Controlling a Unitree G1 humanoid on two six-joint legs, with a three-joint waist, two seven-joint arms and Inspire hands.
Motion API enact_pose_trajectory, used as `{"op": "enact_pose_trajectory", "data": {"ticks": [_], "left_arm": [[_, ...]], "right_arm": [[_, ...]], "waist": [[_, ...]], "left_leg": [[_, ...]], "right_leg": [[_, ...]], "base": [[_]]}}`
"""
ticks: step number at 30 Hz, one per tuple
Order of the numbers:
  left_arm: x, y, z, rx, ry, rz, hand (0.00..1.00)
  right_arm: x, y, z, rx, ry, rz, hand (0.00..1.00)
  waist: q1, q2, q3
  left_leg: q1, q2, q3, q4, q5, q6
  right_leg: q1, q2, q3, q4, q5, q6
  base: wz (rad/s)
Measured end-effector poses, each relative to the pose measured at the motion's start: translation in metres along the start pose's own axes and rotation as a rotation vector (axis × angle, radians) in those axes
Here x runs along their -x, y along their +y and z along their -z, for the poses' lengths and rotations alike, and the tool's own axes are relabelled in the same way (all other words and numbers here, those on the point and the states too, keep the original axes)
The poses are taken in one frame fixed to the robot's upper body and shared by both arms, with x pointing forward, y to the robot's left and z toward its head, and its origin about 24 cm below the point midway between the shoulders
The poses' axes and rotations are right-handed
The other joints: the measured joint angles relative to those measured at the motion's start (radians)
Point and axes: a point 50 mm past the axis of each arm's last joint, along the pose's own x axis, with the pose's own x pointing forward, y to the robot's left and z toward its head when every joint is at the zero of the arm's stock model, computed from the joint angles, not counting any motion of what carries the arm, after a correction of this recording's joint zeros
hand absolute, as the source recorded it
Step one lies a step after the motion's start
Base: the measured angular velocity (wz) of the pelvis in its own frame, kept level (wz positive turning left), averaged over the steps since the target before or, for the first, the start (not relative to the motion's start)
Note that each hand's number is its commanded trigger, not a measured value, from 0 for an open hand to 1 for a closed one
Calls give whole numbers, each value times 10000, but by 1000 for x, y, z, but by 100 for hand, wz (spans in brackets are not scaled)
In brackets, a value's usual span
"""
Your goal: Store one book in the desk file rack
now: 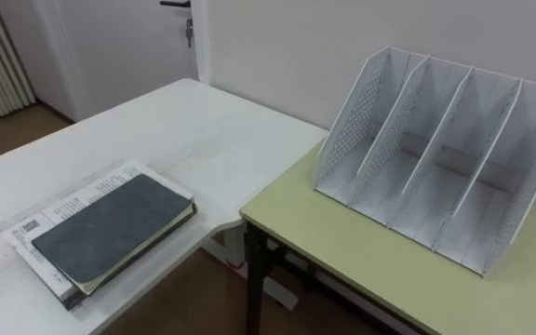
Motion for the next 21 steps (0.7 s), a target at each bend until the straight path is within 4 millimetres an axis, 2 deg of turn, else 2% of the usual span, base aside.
{"op": "enact_pose_trajectory", "data": {"ticks": [14, 18, 21], "left_arm": [[0, 1, -5, -114, -145, -22, 0], [0, 5, -16, -847, -577, -258, 0], [2, 15, -30, -1321, -1201, -705, 0]], "right_arm": [[0, 0, -1, 117, -41, -6, 0], [0, 0, -3, 339, -233, 1, 0], [0, -1, -6, 402, -348, 28, 0]], "waist": [[1, 36, -12], [-74, 63, 16], [-294, 55, 39]], "left_leg": [[0, 0, -33, -1, -2, -3], [-12, 0, -71, 10, -2, -3], [-30, 0, -182, 8, -2, -3]], "right_leg": [[10, 4, 7, -4, -12, -3], [-17, 2, -27, 9, -12, -4], [-21, 4, -101, -7, -12, -5]], "base": [[0], [2], [5]]}}
